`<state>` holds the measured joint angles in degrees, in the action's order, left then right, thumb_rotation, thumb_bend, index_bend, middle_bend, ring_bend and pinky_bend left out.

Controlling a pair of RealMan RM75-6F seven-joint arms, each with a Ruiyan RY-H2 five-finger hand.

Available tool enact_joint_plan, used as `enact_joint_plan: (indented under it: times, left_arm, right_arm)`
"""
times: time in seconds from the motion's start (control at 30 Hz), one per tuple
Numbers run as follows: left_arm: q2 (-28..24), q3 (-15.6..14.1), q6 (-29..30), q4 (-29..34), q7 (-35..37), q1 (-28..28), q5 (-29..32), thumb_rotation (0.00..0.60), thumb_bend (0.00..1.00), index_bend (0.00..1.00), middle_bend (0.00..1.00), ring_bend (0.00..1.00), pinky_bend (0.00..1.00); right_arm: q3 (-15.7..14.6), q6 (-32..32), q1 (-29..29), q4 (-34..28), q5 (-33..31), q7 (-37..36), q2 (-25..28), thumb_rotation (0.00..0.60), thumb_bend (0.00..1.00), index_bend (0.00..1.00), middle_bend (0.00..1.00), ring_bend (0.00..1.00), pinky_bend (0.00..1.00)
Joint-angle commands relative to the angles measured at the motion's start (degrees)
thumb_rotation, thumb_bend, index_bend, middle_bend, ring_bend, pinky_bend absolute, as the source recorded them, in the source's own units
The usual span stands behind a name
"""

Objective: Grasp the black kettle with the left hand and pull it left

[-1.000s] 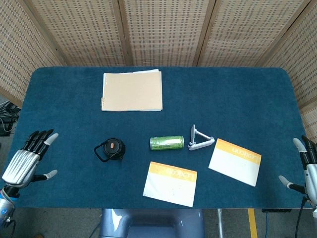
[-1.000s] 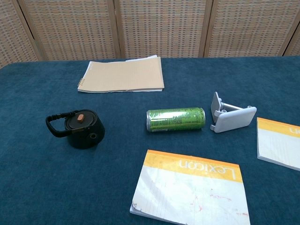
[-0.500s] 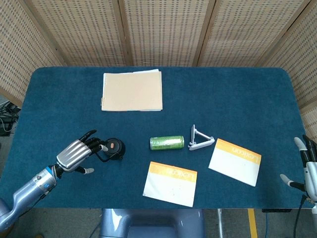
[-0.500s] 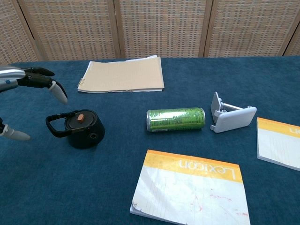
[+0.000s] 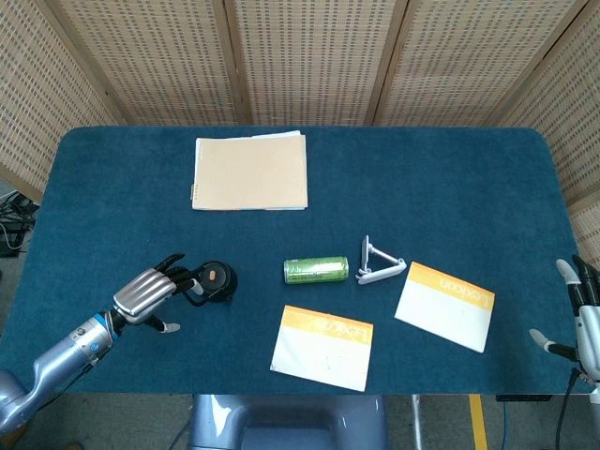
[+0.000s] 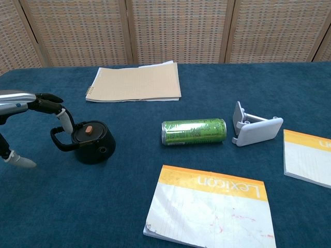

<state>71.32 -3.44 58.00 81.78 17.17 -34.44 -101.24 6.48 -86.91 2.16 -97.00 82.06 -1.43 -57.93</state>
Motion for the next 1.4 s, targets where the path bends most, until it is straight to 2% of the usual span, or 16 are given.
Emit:
enact_joint_plan:
  times: [0.03, 0.23, 0.67, 1.0, 1.4]
  left_arm:
    - [0.01, -0.63, -0.3, -0.1, -0.45, -0.48, -0.29, 0.6, 0.0, 0.36, 0.28, 0.24, 0.0]
    - [-0.32, -1.66, -1.24, 0.07, -4.05, -1.27, -0.69, 0.6, 0.0, 0.38, 0.3, 0.26, 0.0]
    - [-0.61, -1.43, -4.79, 1.64, -8.41, -3.13, 2.86, 0.6, 0.0, 0.38, 0.3, 0.28, 0.0]
    - [-1.79, -1.35, -7.42, 3.67, -11.7, -5.07, 4.24, 0.6, 0.0, 0.47, 0.4, 0.34, 0.0]
    - [-1.21, -1.8, -10.24, 4.13, -15.73, -6.09, 6.32, 0.6, 0.0, 0.5, 0.42, 0.36, 0.0]
  right_arm:
    - [0.01, 0.04, -0.01, 0.0, -0.07, 0.01, 0.01, 0.6, 0.0, 0.0, 0.0, 0.0, 0.0]
    - [-0.03, 0.21, 0.08, -0.01, -0.07, 0.18, -0.05, 0.6, 0.0, 0.0, 0.0, 0.0, 0.0]
    - [-0.06, 0.66, 0.22, 0.0, -0.35, 0.49, -0.12, 0.6, 0.0, 0.0, 0.0, 0.0, 0.0]
    - [-0.06, 0.89, 0.36, 0.03, -0.51, 0.94, -0.36, 0.6, 0.0, 0.0, 0.0, 0.0, 0.0]
    - [-0.13, 1.29, 0.56, 0.08, -0.58, 1.17, -0.54, 0.6, 0.0, 0.0, 0.0, 0.0, 0.0]
